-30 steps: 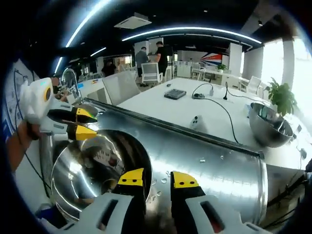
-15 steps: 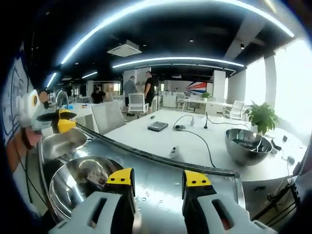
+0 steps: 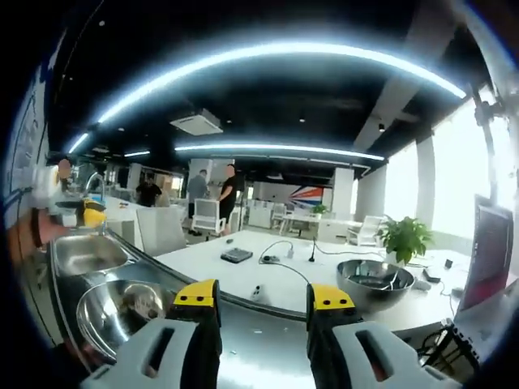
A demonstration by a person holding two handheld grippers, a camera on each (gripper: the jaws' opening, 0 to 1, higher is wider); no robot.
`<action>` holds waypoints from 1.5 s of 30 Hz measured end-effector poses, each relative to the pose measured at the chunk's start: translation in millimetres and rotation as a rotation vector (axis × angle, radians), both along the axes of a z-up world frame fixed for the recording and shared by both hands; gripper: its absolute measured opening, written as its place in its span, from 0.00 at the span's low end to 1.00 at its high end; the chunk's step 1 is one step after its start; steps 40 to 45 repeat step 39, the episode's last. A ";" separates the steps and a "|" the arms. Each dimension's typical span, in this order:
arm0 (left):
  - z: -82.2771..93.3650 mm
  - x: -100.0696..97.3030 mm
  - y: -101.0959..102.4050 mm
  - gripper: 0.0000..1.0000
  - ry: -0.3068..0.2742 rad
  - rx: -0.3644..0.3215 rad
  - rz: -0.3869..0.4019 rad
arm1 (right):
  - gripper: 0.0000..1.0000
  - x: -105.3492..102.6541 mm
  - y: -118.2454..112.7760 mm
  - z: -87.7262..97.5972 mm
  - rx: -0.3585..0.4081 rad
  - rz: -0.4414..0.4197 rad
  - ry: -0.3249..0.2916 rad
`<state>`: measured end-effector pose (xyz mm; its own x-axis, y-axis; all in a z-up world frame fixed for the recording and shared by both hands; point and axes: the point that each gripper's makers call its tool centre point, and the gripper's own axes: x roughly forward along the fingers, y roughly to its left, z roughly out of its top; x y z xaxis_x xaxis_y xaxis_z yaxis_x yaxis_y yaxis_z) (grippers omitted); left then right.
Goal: Pick up bowl with dirty water move over sink pour dirty water into sink return bowl to place
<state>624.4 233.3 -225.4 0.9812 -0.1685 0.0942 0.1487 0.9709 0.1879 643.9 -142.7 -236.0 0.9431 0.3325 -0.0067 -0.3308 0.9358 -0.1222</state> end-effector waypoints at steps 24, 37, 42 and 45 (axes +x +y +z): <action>-55.7 -14.6 37.6 0.16 0.054 -0.060 0.127 | 0.38 -9.7 -46.8 -37.8 0.059 -0.084 0.006; -73.8 -18.9 53.9 0.17 0.080 -0.064 0.163 | 0.37 -13.3 -49.8 -60.4 0.077 -0.091 0.032; -76.7 -20.6 57.4 0.17 0.080 -0.070 0.165 | 0.37 -12.8 -52.1 -62.6 0.083 -0.090 0.034; -76.7 -20.6 57.4 0.17 0.080 -0.070 0.165 | 0.37 -12.8 -52.1 -62.6 0.083 -0.090 0.034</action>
